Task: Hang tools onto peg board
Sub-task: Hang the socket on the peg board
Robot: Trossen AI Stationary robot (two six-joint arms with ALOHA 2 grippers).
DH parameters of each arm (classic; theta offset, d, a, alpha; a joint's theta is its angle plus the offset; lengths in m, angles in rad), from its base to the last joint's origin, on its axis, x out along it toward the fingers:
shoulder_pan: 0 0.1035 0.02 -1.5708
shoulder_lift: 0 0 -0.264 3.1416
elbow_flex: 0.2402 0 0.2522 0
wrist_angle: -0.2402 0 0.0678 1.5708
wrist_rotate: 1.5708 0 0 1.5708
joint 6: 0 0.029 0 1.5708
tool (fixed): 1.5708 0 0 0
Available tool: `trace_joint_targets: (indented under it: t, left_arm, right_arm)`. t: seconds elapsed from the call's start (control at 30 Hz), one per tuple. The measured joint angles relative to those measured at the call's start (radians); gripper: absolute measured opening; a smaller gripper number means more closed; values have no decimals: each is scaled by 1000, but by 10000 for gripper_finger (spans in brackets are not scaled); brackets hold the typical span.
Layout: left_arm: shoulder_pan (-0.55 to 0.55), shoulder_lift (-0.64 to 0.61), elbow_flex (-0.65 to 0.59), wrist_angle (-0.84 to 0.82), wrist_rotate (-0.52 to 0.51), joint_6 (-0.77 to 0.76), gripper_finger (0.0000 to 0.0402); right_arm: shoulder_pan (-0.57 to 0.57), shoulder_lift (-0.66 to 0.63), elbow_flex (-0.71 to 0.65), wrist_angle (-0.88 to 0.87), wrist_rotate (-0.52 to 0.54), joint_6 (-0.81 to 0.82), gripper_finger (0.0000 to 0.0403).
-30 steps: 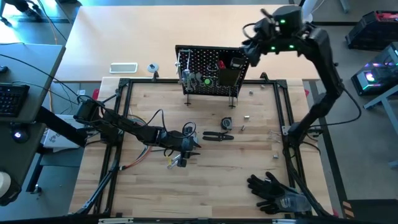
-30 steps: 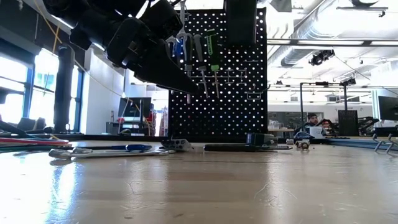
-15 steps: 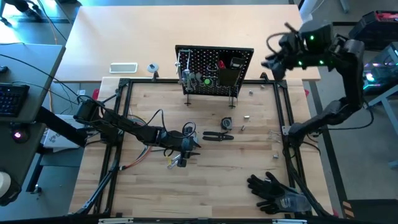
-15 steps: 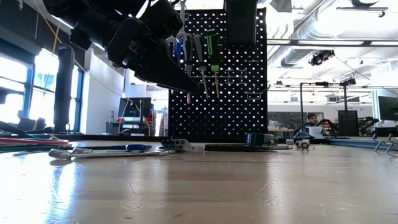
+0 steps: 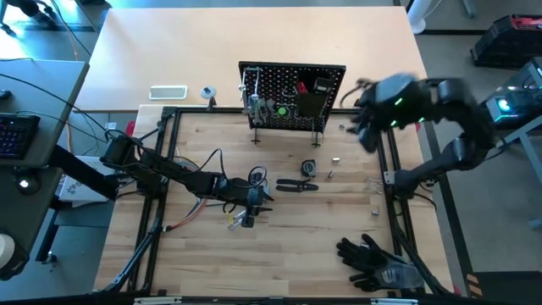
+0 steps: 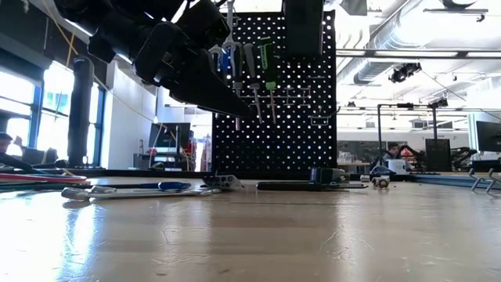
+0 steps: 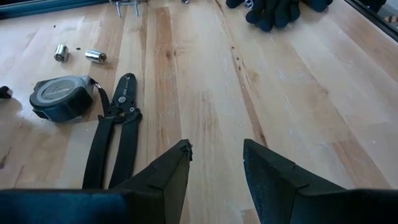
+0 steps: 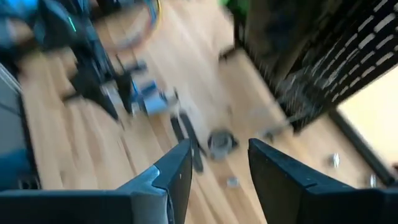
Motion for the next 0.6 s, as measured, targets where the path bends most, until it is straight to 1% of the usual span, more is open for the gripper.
trace_joint_targets:
  t: [0.1, 0.17, 0.33, 0.47, 0.6]
  left_arm:
    - [0, 0, 0, -5, 0, 0, 142]
    - [0, 0, 0, -10, 0, 0, 142]
    - [0, 0, 0, -6, 0, 0, 142]
    - [0, 0, 0, -6, 0, 0, 142]
    - [0, 0, 0, -8, 0, 9, 142]
  right_arm:
    - [54, -2, -150, 11, 16, 48, 151]
    - [87, -2, -258, 25, 46, 75, 151]
    - [147, -1, -560, 151, 87, 130, 151]
    - [164, -2, -805, 335, 90, 153, 151]
    - [164, -1, -1013, 549, 96, 155, 151]
